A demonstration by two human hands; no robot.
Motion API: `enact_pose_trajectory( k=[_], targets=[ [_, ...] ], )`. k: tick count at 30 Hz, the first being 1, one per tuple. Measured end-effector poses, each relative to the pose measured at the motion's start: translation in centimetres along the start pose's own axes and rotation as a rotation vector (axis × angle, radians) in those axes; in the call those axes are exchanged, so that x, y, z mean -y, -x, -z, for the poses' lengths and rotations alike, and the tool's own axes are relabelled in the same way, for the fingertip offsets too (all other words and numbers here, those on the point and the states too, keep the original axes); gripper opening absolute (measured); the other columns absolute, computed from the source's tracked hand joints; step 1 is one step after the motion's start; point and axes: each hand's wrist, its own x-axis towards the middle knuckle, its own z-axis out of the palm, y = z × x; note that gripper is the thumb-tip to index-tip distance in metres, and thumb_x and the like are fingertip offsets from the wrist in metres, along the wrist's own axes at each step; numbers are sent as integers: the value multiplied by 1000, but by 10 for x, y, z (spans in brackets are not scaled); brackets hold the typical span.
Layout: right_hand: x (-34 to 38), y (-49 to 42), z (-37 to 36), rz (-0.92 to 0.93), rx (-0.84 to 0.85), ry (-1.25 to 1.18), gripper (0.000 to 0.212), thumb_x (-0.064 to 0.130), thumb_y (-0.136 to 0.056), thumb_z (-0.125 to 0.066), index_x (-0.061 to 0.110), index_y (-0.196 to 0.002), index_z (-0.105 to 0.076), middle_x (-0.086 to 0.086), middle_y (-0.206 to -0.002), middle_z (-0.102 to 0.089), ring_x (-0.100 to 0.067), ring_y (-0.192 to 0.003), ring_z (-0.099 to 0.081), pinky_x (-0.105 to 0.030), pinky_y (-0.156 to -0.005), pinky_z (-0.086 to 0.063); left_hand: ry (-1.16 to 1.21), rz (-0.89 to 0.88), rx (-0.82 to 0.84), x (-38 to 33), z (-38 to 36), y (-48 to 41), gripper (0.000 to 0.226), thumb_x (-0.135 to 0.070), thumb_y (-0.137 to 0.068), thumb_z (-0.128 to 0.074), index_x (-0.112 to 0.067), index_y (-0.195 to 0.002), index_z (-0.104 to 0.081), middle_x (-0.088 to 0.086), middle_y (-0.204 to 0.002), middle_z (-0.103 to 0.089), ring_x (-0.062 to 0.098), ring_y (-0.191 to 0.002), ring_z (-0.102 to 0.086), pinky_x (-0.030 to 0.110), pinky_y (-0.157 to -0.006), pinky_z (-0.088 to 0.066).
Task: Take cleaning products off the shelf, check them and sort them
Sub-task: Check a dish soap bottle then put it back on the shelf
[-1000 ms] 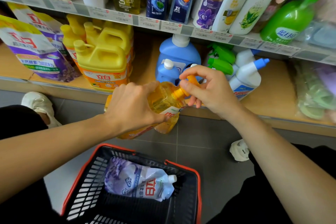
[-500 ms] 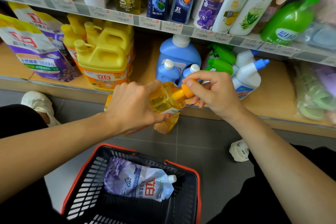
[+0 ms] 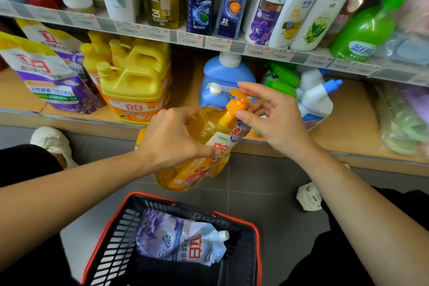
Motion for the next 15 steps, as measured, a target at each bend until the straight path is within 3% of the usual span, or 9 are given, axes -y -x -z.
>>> enact_pose_trajectory(
  k=[4,7,11,12,15],
  targets=[
    [0,0,-1,-160,-75,-226,32,24,-91,-69,25,-123,-65,3,-117,-73,-12,-107,-69,-29,-87,-56,332,92,40,1,0,-2,70,-54,-45,-97,-25,-105,-75,-8,-93,-79,13,-87,-76,44,-82,-62],
    [-8,6,-7,-316,91,-308,47,32,-78,-76,25,-123,-63,-1,-121,-71,-16,-110,-69,-35,-89,-58,552,123,39,0,2,-5,60,-29,-53,-100,-17,-106,-75,-2,-96,-80,17,-90,-77,45,-83,-63],
    [-25,25,-29,-403,426,-342,61,13,-71,-84,26,-124,-58,8,-119,-72,-12,-113,-68,-27,-89,-55,799,135,44,1,5,-7,61,-21,-58,-98,-9,-112,-72,5,-102,-79,23,-95,-77,33,-74,-63],
    [-28,29,-35,-406,449,-347,65,9,-71,-85,25,-126,-56,6,-120,-72,-13,-114,-67,-28,-90,-56,855,142,48,3,5,-7,60,-21,-60,-96,-7,-113,-71,8,-104,-79,26,-96,-77,35,-73,-63],
    [-33,36,-46,-427,365,-396,81,14,-65,-90,17,-135,-51,-6,-126,-68,-25,-118,-65,-49,-98,-53,979,171,65,8,6,-9,56,-23,-64,-91,-10,-114,-70,12,-109,-77,31,-98,-76,40,-71,-62]
  ],
)
